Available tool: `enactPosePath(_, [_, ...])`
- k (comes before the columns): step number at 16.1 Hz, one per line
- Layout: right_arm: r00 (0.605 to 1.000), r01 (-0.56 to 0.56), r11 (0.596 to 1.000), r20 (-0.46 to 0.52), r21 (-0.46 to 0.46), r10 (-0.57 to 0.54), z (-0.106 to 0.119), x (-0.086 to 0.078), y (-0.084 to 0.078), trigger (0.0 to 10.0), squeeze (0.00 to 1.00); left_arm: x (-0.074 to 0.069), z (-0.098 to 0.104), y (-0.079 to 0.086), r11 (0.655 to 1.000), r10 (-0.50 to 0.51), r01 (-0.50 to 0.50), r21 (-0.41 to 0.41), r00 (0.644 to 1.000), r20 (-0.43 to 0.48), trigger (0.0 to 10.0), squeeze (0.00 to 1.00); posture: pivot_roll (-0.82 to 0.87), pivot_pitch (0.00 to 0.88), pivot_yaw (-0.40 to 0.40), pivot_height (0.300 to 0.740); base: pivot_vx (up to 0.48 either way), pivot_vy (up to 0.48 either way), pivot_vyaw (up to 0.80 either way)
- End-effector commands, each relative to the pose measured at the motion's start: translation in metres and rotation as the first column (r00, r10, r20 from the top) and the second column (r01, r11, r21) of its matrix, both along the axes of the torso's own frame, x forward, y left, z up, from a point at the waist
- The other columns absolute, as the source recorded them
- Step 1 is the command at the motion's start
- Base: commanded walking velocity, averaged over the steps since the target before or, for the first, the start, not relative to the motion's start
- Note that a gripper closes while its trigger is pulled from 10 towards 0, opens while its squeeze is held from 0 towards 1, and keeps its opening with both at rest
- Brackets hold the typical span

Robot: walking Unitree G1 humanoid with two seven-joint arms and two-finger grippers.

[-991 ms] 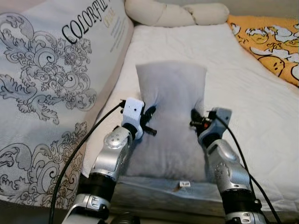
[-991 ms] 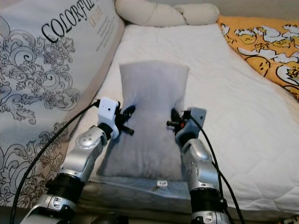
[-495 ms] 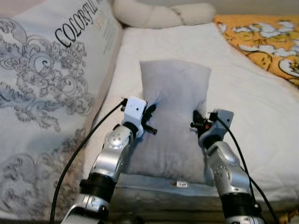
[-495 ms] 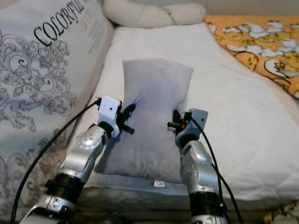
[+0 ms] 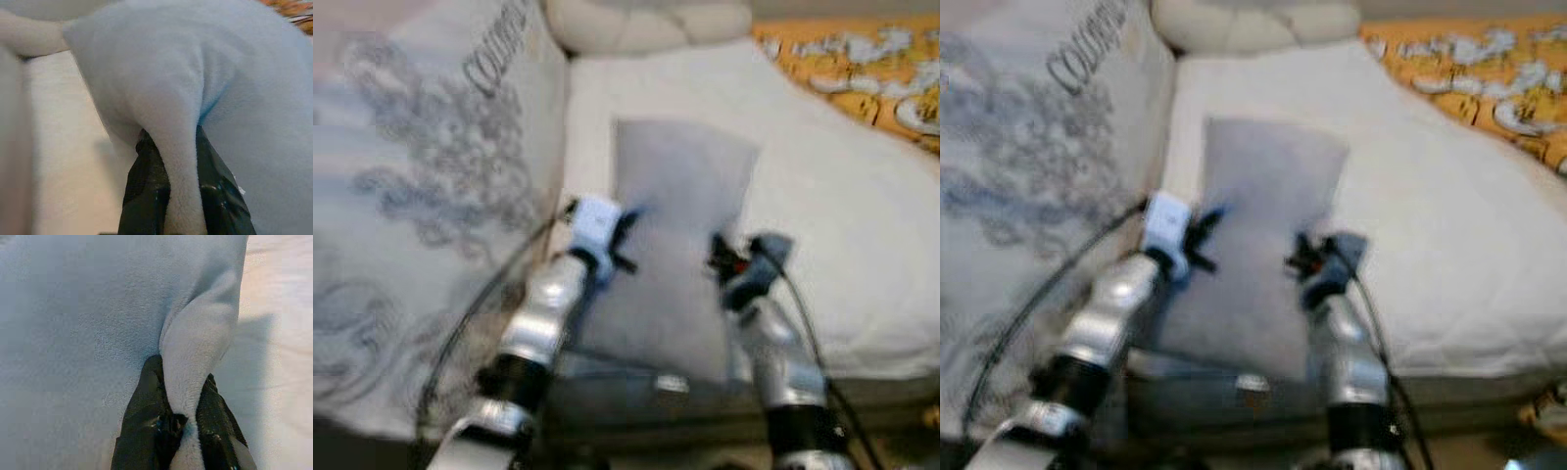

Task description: Clean up the room

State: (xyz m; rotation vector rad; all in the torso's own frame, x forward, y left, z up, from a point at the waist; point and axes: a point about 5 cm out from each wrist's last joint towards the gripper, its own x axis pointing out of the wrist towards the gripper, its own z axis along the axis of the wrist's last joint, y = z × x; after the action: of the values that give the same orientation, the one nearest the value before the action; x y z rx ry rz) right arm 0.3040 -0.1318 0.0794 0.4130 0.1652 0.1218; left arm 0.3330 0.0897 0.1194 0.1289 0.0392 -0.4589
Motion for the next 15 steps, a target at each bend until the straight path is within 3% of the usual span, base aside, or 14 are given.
enactPosePath(1, [0.999,0.032,0.999,0.02,-0.004,-0.032,0.007,0.005,-0.009,10.0,0.0,0.003,0.007,-0.002,1.0,0.011,-0.011,-0.002,0.999,0.03,10.0,0.0,-0.01,0.0,0.105,0.74,0.0,0.0,0.0])
enactPosePath(10, [1.0,0.018,1.0,0.012,0.005,-0.018,0.005,0.006,-0.009,10.0,0.0,0.01,0.011,0.003,0.996,0.084,-0.084,0.008,0.995,0.049,10.0,0.0,-0.02,0.0,0.103,0.74,0.0,0.0,0.0])
enactPosePath(15, [1.0,0.025,0.999,0.006,-0.035,-0.024,0.004,0.008,-0.01,10.0,0.0,0.013,0.012,0.007,0.993,0.117,-0.117,-0.001,0.992,0.053,10.0,0.0,-0.02,0.0,0.104,0.74,0.0,0.0,0.0])
